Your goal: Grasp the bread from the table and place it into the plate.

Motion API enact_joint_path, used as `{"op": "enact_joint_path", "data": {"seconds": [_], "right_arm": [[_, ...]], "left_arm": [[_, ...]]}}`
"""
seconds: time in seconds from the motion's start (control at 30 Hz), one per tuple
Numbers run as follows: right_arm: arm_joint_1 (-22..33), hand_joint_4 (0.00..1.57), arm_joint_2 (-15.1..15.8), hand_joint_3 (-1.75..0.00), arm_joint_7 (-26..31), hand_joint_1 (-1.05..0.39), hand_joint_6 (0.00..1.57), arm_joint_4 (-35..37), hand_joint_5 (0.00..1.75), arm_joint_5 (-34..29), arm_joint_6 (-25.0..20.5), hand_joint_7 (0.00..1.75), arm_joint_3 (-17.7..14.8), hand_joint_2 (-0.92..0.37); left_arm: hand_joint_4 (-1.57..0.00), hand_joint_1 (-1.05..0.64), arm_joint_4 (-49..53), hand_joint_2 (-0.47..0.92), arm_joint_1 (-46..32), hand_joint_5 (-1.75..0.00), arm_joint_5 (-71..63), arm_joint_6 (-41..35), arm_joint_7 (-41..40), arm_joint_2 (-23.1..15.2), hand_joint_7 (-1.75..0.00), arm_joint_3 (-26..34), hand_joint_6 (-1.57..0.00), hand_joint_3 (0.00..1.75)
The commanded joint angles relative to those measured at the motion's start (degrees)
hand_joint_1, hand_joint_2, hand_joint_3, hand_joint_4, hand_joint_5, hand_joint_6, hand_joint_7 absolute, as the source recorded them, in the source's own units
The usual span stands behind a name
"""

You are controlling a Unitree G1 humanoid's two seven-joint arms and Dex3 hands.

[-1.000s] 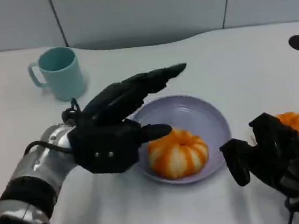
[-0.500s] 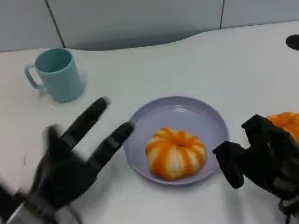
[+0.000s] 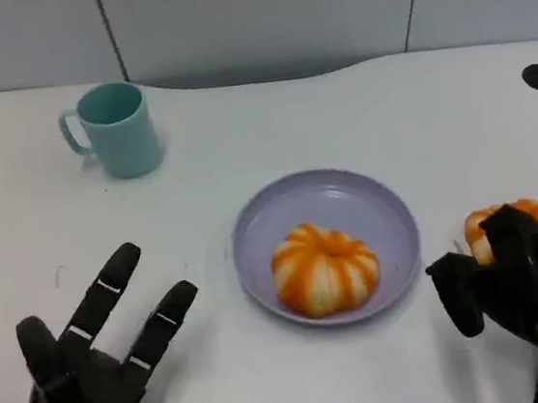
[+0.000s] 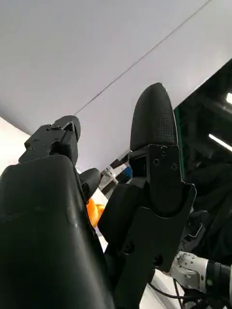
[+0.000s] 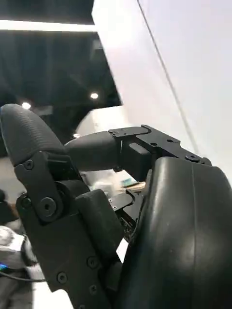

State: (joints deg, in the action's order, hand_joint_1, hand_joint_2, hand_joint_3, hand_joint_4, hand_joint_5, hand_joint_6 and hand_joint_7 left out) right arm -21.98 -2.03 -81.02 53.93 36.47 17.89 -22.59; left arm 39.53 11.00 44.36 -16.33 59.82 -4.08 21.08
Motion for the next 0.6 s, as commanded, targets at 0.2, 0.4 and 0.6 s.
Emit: {"op": "enact_joint_path", "data": {"seconds": [0.2, 0.4, 0.6], "right_arm": [[-1.7, 0.83, -0.2, -0.01, -1.8, -0.40, 0.65, 2.2, 1.75, -0.1, 2.2, 1.75, -0.7, -0.91], [-1.8, 0.85, -0.2, 0.00, -1.3, -0.41, 0.68, 2.3, 1.75, -0.2, -0.2, 1.75, -0.4, -0.90], [-2.8, 0.84, -0.1, 0.00, -1.7, -0.39, 0.67, 3.8, 1.75, -0.3, -0.7, 1.74, -0.7, -0.90]], "left_arm": [[-0.33, -1.05, 1.2, 0.92, 1.1, -0.59, -0.9, -0.5, 1.8, -1.5, -0.10, 0.9, -0.40, 0.48], [-0.35, -1.05, 1.7, 0.92, 1.4, -0.59, -2.2, 0.5, 1.2, -1.8, -0.10, 1.0, -0.42, 0.47], [-0.38, -1.05, 3.0, 0.92, 2.7, -0.59, -3.1, 0.8, 1.1, -2.2, -0.09, 1.4, -0.45, 0.48]]}}
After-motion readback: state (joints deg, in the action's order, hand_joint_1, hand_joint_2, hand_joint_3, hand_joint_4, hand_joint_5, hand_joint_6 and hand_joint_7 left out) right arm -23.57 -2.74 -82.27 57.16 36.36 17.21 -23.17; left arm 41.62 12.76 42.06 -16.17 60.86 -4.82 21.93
